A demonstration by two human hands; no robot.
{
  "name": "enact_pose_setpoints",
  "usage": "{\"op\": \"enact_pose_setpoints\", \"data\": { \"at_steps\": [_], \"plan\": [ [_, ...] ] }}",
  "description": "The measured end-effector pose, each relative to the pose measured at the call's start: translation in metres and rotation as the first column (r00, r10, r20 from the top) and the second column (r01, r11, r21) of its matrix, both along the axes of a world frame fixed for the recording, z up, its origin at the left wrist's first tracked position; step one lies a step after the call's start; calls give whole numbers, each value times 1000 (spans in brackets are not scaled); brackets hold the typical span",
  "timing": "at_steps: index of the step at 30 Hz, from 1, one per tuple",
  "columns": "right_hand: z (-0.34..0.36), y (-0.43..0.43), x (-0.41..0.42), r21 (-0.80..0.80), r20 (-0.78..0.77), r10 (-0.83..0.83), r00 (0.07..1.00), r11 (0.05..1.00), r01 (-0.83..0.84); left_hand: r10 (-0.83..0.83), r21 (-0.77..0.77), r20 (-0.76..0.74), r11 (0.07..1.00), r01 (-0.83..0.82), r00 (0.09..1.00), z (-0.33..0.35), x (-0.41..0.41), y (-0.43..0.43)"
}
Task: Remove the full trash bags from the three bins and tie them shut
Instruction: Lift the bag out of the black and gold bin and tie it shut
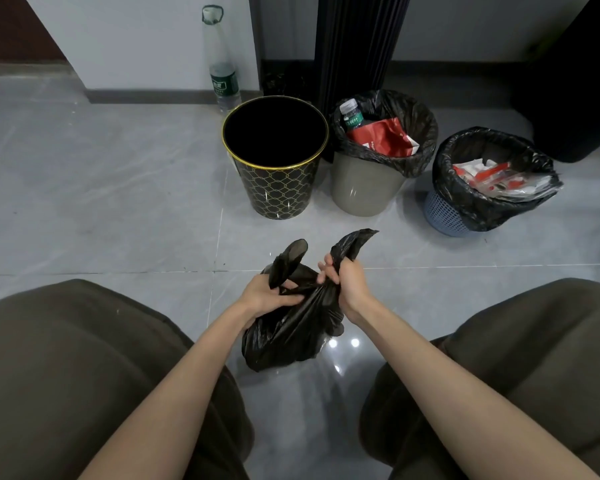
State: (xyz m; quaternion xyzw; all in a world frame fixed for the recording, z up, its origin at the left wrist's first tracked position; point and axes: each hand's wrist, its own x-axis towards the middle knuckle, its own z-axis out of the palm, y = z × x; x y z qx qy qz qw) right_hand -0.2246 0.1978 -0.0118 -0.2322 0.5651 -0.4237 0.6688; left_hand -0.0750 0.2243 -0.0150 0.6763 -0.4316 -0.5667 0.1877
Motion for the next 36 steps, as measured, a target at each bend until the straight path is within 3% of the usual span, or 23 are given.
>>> {"op": "enact_pose_setpoints", "data": {
  "at_steps": [3, 5, 8, 10, 12, 14, 18, 24, 28, 32, 36],
  "plan": [
    [-3, -3, -2, 2, -99, 12, 995, 1000, -12, 47, 72, -141, 997, -37, 989, 2, 6, -2],
    [-7, -9, -4, -11, -304, 70, 950, 997, -77, 157, 155, -338, 982, -110, 928, 8, 5, -4],
    [-7, -14, -9, 38, -655, 235, 718, 959, -279, 154, 127, -350, 985, -116, 924, 15, -7, -4],
    [-7, -12, -14, 118, -751, 316, 579, 928, -354, 43, 18, -260, 999, -40, 965, 13, -16, 0],
    [-4, -11, -19, 155, -739, 371, 563, 906, -393, -19, -63, -199, 998, 6, 980, 10, -23, 2],
    [-1, -11, -22, 155, -674, 411, 614, 891, -426, 23, -104, -196, 994, -44, 980, 10, -28, 4],
    [5, -10, -22, 136, -532, 508, 678, 841, -523, 282, 11, -403, 953, -304, 870, 10, -29, 1],
    [7, 0, -17, 145, -639, 618, 458, 682, -717, 325, -23, -481, 924, -382, 814, 8, -29, 3],
    [3, 2, -15, 129, -662, 624, 416, 641, -756, 381, -101, -321, 896, -432, 867, 4, -29, 1],
    [3, 4, -16, 125, -621, 650, 437, 633, -764, 583, 17, -327, 791, -612, 744, 2, -25, -4],
    [1, 3, -28, 55, -597, 624, 505, 659, -750, 669, 154, -356, 730, -666, 652, 2, -22, -5]
  ]
}}
